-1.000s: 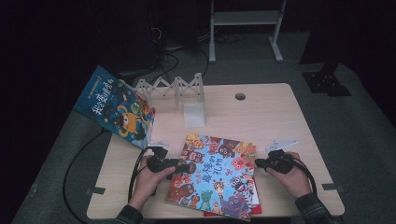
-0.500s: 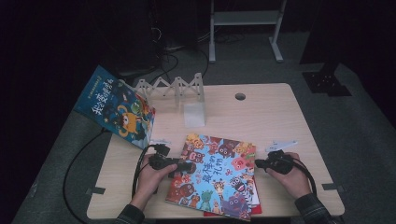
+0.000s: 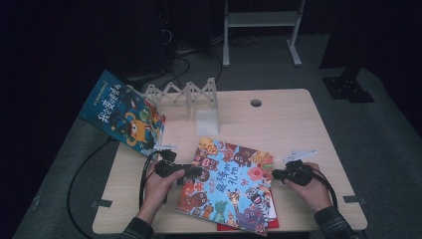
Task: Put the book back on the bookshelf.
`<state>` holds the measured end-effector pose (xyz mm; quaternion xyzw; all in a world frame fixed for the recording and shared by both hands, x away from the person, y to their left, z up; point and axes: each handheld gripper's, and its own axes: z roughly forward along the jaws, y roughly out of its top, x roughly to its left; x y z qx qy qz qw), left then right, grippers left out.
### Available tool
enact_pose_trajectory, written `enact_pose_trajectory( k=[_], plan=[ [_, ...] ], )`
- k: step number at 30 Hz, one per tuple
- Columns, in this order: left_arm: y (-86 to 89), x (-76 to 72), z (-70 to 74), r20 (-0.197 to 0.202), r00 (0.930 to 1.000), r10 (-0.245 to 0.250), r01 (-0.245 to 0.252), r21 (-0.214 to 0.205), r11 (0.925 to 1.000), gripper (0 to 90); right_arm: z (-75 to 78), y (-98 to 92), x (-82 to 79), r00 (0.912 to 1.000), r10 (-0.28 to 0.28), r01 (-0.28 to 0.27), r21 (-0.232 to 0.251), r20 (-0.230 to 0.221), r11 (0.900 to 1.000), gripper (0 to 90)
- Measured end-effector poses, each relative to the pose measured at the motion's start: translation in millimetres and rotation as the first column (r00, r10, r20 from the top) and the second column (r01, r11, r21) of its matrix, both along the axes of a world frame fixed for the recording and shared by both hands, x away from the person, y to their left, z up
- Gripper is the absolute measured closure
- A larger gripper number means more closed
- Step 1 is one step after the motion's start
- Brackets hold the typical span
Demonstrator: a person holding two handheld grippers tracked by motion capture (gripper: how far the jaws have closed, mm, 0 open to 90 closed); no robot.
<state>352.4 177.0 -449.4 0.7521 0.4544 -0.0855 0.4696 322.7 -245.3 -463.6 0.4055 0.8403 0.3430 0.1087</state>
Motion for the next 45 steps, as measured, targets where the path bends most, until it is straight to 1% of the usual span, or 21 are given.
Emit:
enact_pose_trajectory(
  k=[3, 5, 8, 10, 12, 13, 14, 17, 19, 21, 24, 31, 34, 36, 37, 38, 39, 40, 41, 42, 45],
  plan=[
    [-1.1, 1.2, 3.6, 0.005, 1.0000, -0.006, 0.006, 0.002, 1.0000, 48.0, -0.5, 0.3, 0.0, 1.0000, -0.005, 0.005, -0.002, -0.003, 1.0000, 83.1],
    [-1.7, 1.9, 4.5, -0.009, 0.9998, -0.015, 0.015, -0.006, 0.9999, 48.1, -0.7, 0.2, 0.2, 1.0000, -0.010, 0.010, -0.008, -0.002, 0.9999, 83.5],
    [-2.3, 2.6, 6.2, -0.026, 0.9989, -0.040, 0.039, -0.042, 0.9984, 50.2, -1.4, -0.9, 0.8, 0.9998, -0.019, 0.019, -0.025, 0.003, 0.9995, 84.9],
    [-3.6, 3.5, 7.9, -0.023, 0.9982, -0.055, 0.054, -0.067, 0.9963, 50.3, -2.2, -2.3, 1.5, 0.9997, -0.025, 0.025, -0.035, 0.002, 0.9991, 85.9],
    [-5.1, 4.5, 8.6, -0.037, 0.9975, -0.059, 0.055, -0.110, 0.9924, 50.3, -3.2, -3.4, 2.0, 0.9995, -0.033, 0.033, -0.047, 0.004, 0.9984, 86.8],
    [-5.6, 5.6, 8.2, -0.047, 0.9966, -0.067, 0.061, -0.119, 0.9910, 50.3, -3.6, -3.7, 2.1, 0.9994, -0.035, 0.036, -0.054, 0.006, 0.9979, 87.5],
    [-7.2, 6.2, 8.1, -0.050, 0.9962, -0.072, 0.066, -0.112, 0.9915, 49.9, -3.9, -4.1, 2.2, 0.9993, -0.036, 0.037, -0.061, 0.009, 0.9975, 88.0],
    [-13.8, 8.3, 5.4, -0.079, 0.9931, -0.087, 0.079, -0.095, 0.9924, 44.3, -3.7, -4.2, 2.0, 0.9993, -0.035, 0.036, -0.063, 0.015, 0.9974, 89.1],
    [-16.0, 9.5, 3.0, -0.082, 0.9927, -0.088, 0.081, -0.088, 0.9928, 45.6, -3.6, -4.2, 2.0, 0.9993, -0.034, 0.035, -0.063, 0.017, 0.9974, 89.2],
    [-16.6, 10.8, 2.7, -0.088, 0.9923, -0.087, 0.079, -0.093, 0.9925, 46.4, -3.7, -4.5, 2.2, 0.9993, -0.034, 0.035, -0.062, 0.016, 0.9975, 89.2],
    [-17.0, 13.0, 4.9, -0.087, 0.9929, -0.081, 0.070, -0.125, 0.9897, 49.1, -4.1, -4.3, 2.0, 0.9993, -0.032, 0.033, -0.070, 0.018, 0.9970, 89.2],
    [-22.7, 17.4, 3.5, -0.114, 0.9904, -0.077, 0.064, -0.115, 0.9912, 51.3, -4.1, -4.0, 1.4, 0.9992, -0.028, 0.031, -0.082, 0.027, 0.9961, 89.3],
    [-23.9, 18.2, 3.4, -0.121, 0.9895, -0.079, 0.062, -0.136, 0.9887, 52.1, -4.1, -3.7, 1.3, 0.9992, -0.029, 0.031, -0.085, 0.027, 0.9959, 89.3],
    [-25.4, 18.9, 3.7, -0.123, 0.9878, -0.095, 0.076, -0.151, 0.9857, 52.5, -4.3, -3.3, 1.2, 0.9992, -0.031, 0.033, -0.087, 0.027, 0.9957, 89.4],
    [-26.5, 19.3, 3.4, -0.130, 0.9854, -0.109, 0.089, -0.156, 0.9838, 52.7, -4.3, -2.9, 1.1, 0.9991, -0.030, 0.033, -0.090, 0.029, 0.9954, 89.3],
    [-30.1, 19.4, 2.6, -0.146, 0.9814, -0.124, 0.098, -0.177, 0.9793, 53.5, -4.5, -2.7, 1.0, 0.9991, -0.031, 0.033, -0.088, 0.030, 0.9956, 89.3],
    [-34.1, 18.8, 2.2, -0.150, 0.9792, -0.137, 0.111, -0.167, 0.9796, 53.8, -4.6, -2.2, 1.0, 0.9991, -0.031, 0.033, -0.084, 0.030, 0.9959, 89.3],
    [-37.4, 18.1, 2.0, -0.149, 0.9795, -0.136, 0.113, -0.155, 0.9815, 53.9, -4.5, -1.7, 1.3, 0.9991, -0.025, 0.027, -0.082, 0.035, 0.9963, 89.3],
    [-38.7, 18.1, 1.2, -0.154, 0.9790, -0.133, 0.106, -0.170, 0.9798, 54.2, -4.2, -1.0, 1.2, 0.9992, -0.023, 0.026, -0.084, 0.034, 0.9961, 89.3],
    [-37.4, 19.6, 0.7, -0.165, 0.9760, -0.141, 0.112, -0.178, 0.9777, 55.2, -4.3, -0.8, 1.2, 0.9992, -0.021, 0.024, -0.088, 0.035, 0.9958, 89.3],
    [-35.8, 20.4, 0.7, -0.177, 0.9740, -0.141, 0.107, -0.189, 0.9762, 57.0, -3.9, -2.7, 0.9, 0.9993, -0.017, 0.019, -0.074, 0.034, 0.9971, 88.4]
  ],
)
